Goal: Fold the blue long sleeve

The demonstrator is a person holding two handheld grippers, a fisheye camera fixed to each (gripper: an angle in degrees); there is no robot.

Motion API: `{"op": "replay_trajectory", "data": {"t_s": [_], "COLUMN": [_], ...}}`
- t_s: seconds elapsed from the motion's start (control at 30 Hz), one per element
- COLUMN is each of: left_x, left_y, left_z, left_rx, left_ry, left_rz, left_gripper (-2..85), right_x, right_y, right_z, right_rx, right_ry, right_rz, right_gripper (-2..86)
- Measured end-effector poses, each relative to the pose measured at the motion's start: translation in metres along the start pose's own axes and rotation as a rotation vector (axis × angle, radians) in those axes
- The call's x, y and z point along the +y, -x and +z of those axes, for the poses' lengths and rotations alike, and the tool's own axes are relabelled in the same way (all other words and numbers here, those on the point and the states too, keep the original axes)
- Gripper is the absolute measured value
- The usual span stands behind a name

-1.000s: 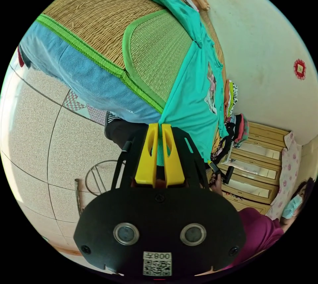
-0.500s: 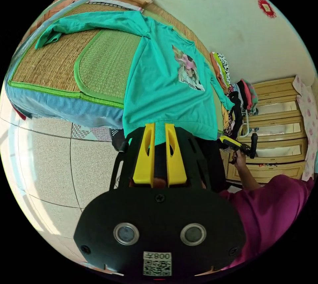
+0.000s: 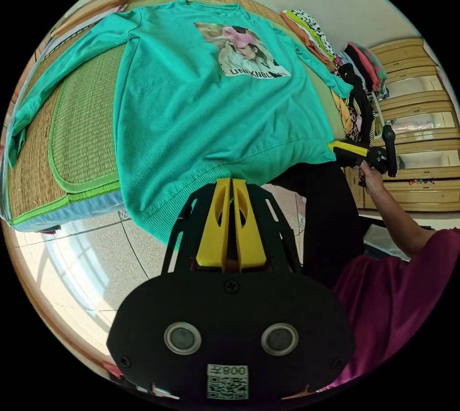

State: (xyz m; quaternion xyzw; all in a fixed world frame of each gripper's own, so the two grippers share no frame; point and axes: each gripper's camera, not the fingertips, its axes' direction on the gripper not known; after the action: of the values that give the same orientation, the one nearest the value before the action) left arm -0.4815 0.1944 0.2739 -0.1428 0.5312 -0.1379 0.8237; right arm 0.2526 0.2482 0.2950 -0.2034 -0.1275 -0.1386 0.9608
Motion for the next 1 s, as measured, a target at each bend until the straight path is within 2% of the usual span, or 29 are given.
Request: {"op": "replay_trajectory", "data": {"t_s": [0.17, 0.27, 0.37, 0.5, 0.7, 0.77, 0.83, 1.0], "left_x": [0.001, -0.002, -0.006, -0.016, -0.055, -0.07, -0.085, -0.103], "left_y": [-0.017, -0.017, -0.017, -0.015, 0.012, 0.022, 0.026, 0.022], "left_z": [-0.006, 0.006, 0.0, -0.024, -0.027, -0.018, -0.01, -0.016], "left_rx": [0.071, 0.068, 0.13, 0.169, 0.009, -0.008, -0.112, -0.095], "left_ry": [-0.007, 0.061, 0.024, -0.1, -0.178, -0.142, -0.084, -0.122], "left_rz": [0.033, 0.014, -0.014, -0.033, -0.166, -0.211, -0.237, -0.217], "left_gripper": [0.7, 0.9, 1.6, 2.3, 1.2, 0.7, 0.4, 0.1], "right_x": [0.018, 0.021, 0.017, 0.014, -0.017, -0.027, -0.019, 0.024], "right_y": [-0.028, -0.046, -0.055, -0.07, -0.076, -0.072, -0.071, -0.105], "right_z": [-0.039, -0.026, -0.016, -0.028, -0.032, -0.012, -0.001, 0.005], "right_rx": [-0.089, -0.151, -0.196, -0.241, -0.245, -0.18, -0.154, -0.195], "right_ry": [-0.083, -0.027, 0.022, -0.016, -0.039, 0.061, 0.119, 0.157], "right_rz": [0.034, 0.06, 0.07, 0.121, 0.125, 0.081, 0.052, 0.176], "right_gripper": [0.2, 0.0, 0.0, -0.1, -0.2, -0.2, -0.3, -0.4]}}
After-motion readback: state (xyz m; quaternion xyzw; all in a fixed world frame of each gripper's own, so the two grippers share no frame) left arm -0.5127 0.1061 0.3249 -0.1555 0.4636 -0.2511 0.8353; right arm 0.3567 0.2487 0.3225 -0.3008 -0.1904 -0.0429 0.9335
